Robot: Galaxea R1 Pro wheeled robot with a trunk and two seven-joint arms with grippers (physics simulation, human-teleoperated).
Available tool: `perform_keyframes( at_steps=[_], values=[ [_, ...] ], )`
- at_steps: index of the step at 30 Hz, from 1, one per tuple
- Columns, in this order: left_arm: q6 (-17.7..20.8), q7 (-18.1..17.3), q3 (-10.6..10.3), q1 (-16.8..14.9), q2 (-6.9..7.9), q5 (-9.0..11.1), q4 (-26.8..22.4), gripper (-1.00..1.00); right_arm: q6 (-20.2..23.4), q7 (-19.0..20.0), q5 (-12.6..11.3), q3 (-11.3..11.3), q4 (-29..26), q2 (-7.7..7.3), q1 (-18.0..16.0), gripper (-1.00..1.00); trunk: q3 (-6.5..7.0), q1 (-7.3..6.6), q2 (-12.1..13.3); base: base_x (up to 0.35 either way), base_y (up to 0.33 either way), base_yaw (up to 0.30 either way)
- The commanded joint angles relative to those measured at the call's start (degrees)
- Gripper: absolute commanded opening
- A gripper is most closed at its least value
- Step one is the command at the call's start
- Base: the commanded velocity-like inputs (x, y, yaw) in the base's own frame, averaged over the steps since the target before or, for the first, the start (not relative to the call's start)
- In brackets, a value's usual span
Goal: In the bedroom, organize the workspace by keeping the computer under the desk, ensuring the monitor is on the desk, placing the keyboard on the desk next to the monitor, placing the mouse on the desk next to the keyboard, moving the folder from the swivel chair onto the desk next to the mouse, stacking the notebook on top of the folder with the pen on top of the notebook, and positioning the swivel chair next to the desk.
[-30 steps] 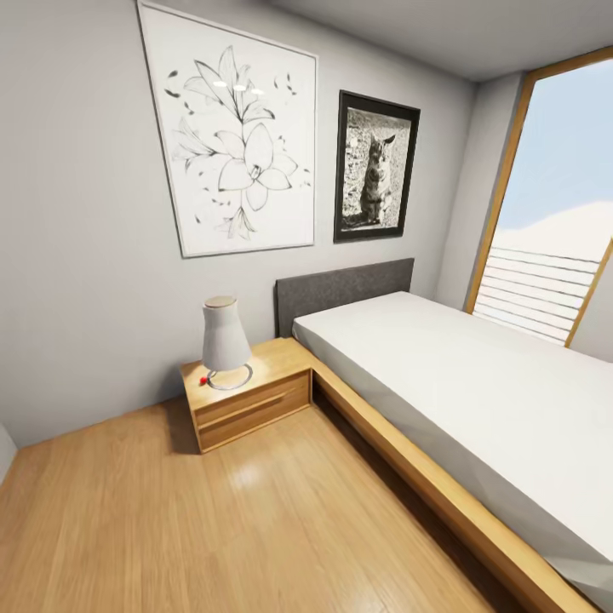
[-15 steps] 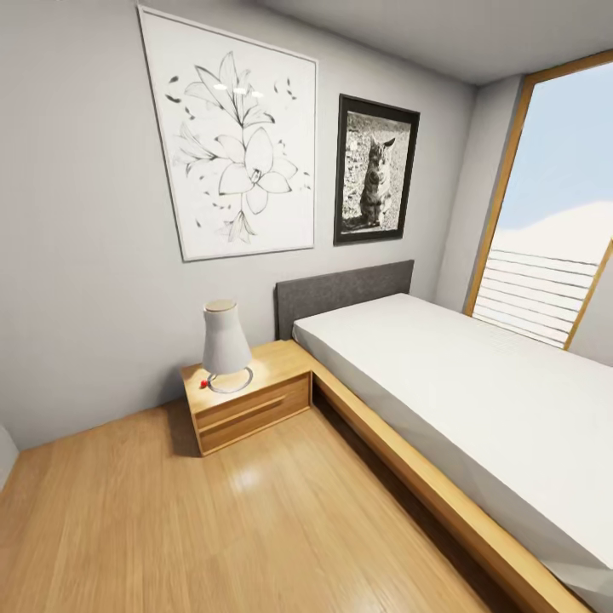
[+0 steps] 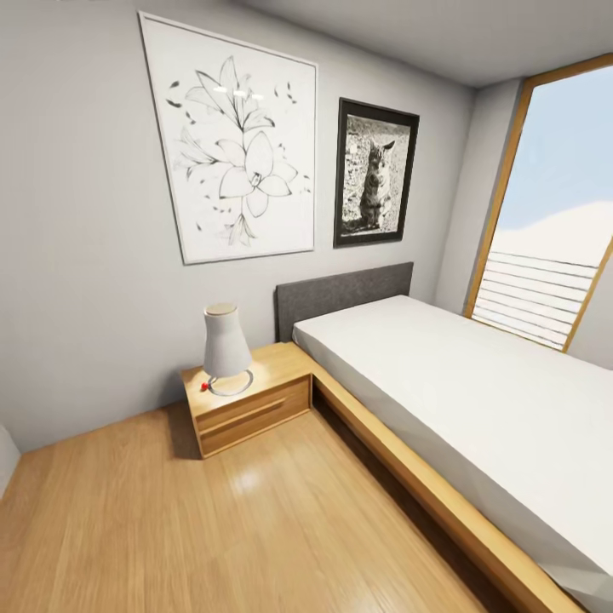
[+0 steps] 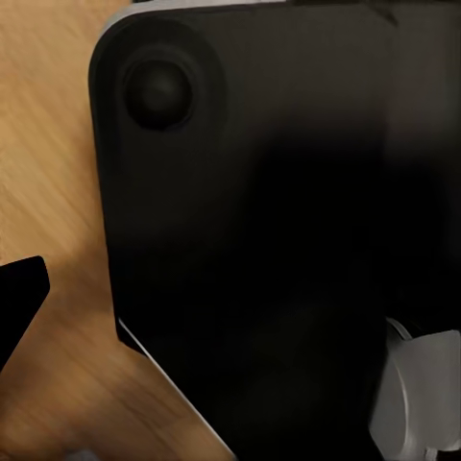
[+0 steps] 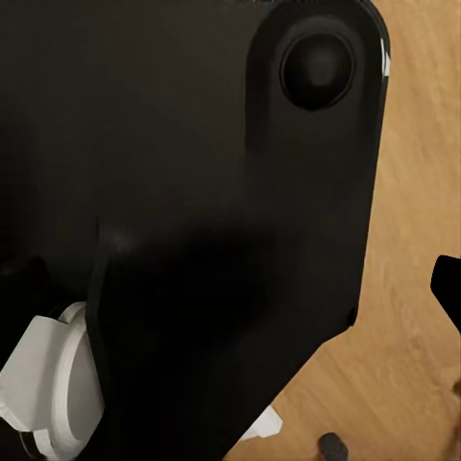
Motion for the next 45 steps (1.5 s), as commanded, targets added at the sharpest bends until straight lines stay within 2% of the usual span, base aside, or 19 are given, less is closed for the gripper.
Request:
perform_keyframes(
  at_steps=[1,12,21,30,38,45],
  values=[
    [0.0,0.0,0.0,0.0,0.01,0.0,-0.2,1.00,-0.1,0.0,0.0,0.0,0.1,0.01,0.0,1.00,0.14,-0.23,0.4,0.000,0.000,0.000],
    [-0.1,0.1,0.1,0.0,0.92,0.6,-2.8,1.00,-1.5,0.0,0.0,0.1,-0.1,0.08,-0.1,1.00,2.11,-2.64,4.8,0.000,0.000,0.000],
    [-0.1,0.0,0.2,0.0,0.95,1.3,-4.2,1.00,-7.3,-0.1,0.0,0.1,-0.1,0.14,-0.1,1.00,3.73,-4.62,8.4,0.000,0.000,0.000],
    [-0.1,-0.1,0.2,0.0,0.97,1.3,-5.7,1.00,-8.8,-0.4,0.0,0.2,-0.9,0.22,-0.1,1.00,5.34,-6.59,12.0,0.000,0.000,0.000],
    [-0.1,-0.1,0.2,0.0,0.99,1.3,-10.4,1.00,-8.8,-2.8,-0.2,0.1,-4.4,1.03,0.0,1.00,6.78,-8.35,15.2,0.000,0.000,0.000],
    [-0.1,-0.1,0.2,0.0,0.73,1.4,-17.8,1.00,-9.1,-3.4,-0.1,0.1,-9.2,2.47,-0.1,1.00,8.03,-9.89,18.0,0.000,0.000,0.000]
  ],
)
